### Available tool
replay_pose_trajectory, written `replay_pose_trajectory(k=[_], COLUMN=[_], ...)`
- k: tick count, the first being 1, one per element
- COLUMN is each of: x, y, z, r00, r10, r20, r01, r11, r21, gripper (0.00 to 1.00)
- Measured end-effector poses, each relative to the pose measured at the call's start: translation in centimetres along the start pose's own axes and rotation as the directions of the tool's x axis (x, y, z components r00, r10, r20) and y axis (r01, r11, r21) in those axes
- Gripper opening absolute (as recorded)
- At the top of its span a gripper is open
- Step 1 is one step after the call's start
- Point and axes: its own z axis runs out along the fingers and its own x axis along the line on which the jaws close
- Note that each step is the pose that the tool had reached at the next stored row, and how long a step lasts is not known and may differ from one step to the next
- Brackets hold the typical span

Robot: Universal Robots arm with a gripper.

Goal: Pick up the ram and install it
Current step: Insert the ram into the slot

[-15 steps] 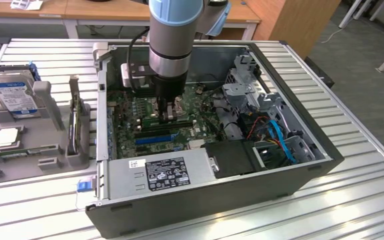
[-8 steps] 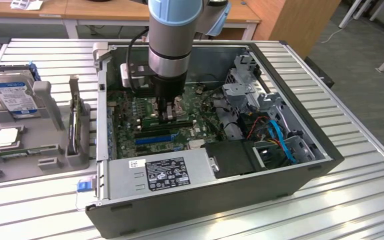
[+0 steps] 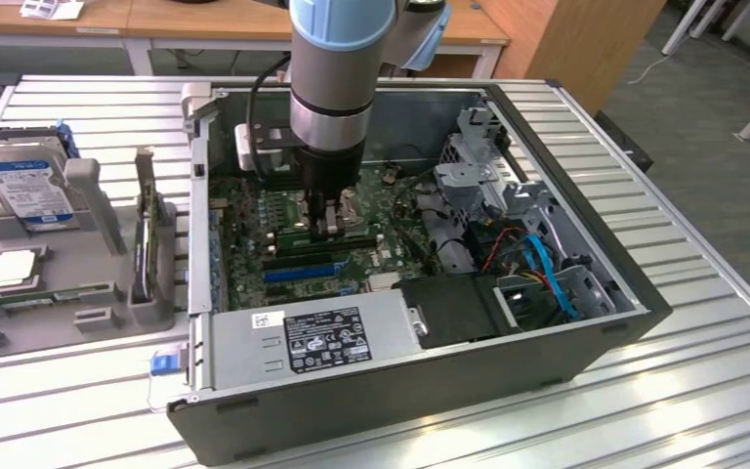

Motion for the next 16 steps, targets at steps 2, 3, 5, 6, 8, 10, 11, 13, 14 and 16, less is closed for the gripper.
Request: replay_pose_trajectory(k=[2,3,5,6,8,10,11,13,14,16], x=[0.00,0.00,0.00,0.00,0.00,0.00,0.00,0.00,0.00,0.00], y=[-0.01,-0.02,0.00,0.00,0.00,0.00,0.00,0.00,0.00,0.01], z=[0.01,0.02,0.01,0.01,0.01,0.02,0.02,0.03,0.03,0.03], r00=[1.0000,1.0000,1.0000,1.0000,1.0000,1.0000,1.0000,1.0000,1.0000,1.0000], r10=[0.000,0.001,0.001,0.001,0.001,0.001,0.001,0.001,0.001,0.001], r20=[-0.0003,-0.0007,-0.0011,-0.0011,-0.0010,-0.0010,-0.0009,-0.0007,-0.0007,-0.0010], r01=[0.000,-0.001,-0.001,-0.001,-0.001,-0.001,-0.001,-0.001,-0.001,-0.001], r11=[1.0000,0.9999,0.9998,0.9998,0.9998,0.9998,0.9998,0.9999,0.9999,1.0000], r21=[-0.0085,-0.0151,-0.0211,-0.0211,-0.0211,-0.0209,-0.0198,-0.0151,-0.0127,-0.0070], gripper=[0.12,0.12,0.12,0.12,0.12,0.12,0.12,0.12,0.12,0.12])
